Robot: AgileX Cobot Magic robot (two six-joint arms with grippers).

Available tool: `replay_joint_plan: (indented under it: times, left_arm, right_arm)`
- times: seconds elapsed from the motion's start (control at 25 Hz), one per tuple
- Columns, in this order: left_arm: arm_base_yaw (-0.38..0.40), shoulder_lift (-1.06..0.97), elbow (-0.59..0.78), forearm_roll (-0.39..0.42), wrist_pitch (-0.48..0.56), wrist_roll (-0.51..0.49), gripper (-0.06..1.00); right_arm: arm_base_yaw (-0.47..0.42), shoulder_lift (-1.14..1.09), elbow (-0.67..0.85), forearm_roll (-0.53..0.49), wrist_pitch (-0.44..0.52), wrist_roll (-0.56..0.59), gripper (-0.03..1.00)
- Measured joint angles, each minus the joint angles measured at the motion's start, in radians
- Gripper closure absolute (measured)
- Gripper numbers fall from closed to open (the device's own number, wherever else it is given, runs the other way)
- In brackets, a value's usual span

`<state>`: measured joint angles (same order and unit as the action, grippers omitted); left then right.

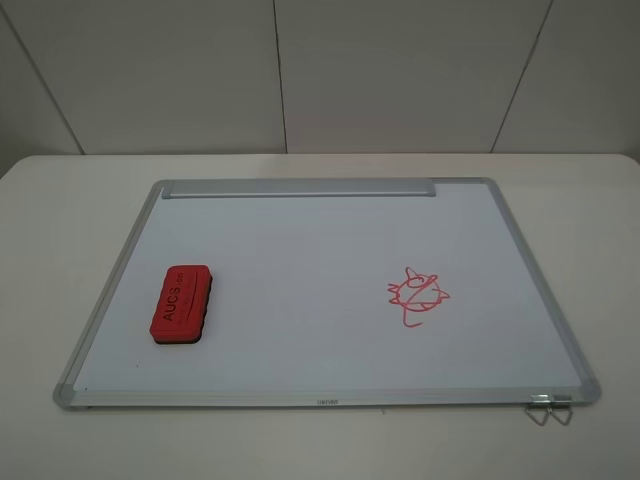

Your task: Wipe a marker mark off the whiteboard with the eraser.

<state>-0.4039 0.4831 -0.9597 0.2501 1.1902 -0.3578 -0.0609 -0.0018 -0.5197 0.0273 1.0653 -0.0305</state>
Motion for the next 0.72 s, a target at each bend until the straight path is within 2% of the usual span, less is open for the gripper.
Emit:
replay_joint_plan:
  times: [0.28,0.6,0.72]
  left_arm:
    - [0.000,-0.228,0.226,-0.066,-0.039,0.052,0.17]
    - [0.000,-0.387,0.362,-0.128,-0.080,0.174,0.17]
    - [0.000,-0.420,0.402,-0.177,-0.105,0.231,0.17]
  right_arm:
    - [0.000,0.000,0.000,0.000,0.000,0.000,0.26]
    - [0.000,0.000,0.000,0.000,0.000,0.000,0.26]
    - [0.000,0.000,0.000,0.000,0.000,0.000,0.26]
